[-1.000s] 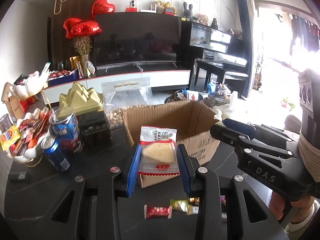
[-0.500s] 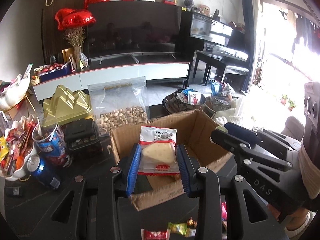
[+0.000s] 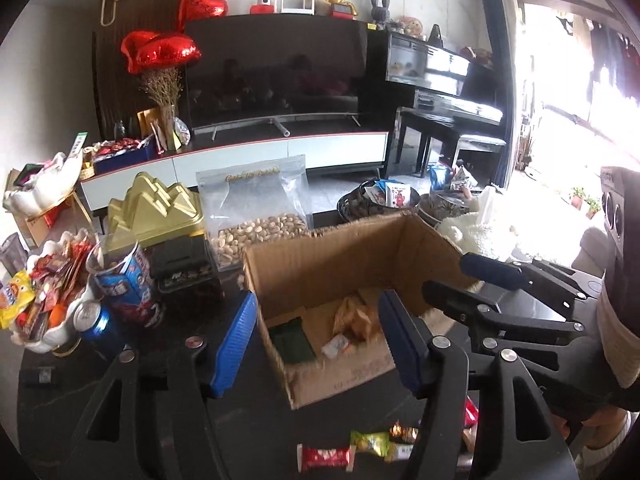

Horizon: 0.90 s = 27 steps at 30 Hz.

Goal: Organize snacks
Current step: 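Carry both items over the box and open both grippers to drop them, then move back to the pile and grasp the red wafer bar with the left gripper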

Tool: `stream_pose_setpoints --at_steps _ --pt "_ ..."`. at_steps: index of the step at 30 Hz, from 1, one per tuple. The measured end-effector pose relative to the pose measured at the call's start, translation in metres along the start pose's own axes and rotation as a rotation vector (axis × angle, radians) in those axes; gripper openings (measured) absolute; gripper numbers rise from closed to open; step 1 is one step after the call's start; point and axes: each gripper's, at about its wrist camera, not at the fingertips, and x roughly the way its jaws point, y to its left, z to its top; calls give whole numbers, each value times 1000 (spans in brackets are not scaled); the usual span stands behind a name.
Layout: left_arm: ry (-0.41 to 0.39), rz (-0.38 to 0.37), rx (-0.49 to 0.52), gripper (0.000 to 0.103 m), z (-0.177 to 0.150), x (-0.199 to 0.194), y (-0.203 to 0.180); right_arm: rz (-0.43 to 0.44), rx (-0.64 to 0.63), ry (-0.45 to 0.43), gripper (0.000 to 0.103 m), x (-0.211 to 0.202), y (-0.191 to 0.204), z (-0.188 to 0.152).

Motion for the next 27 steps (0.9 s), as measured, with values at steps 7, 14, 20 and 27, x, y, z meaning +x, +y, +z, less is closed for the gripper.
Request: stream_pose_setpoints --at_steps 7,14,20,27 --pt "1 24 32 65 -35 -26 -6 31 -10 54 49 -16 11 -30" --pt "31 34 48 68 -74 -35 -9 65 -31 106 49 -20 23 -63" --pt "84 16 32 69 -107 -27 -8 72 -54 150 49 -13 30 -90" --pt "143 -14 34 69 -133 -2 -12 86 -16 187 49 3 22 -117"
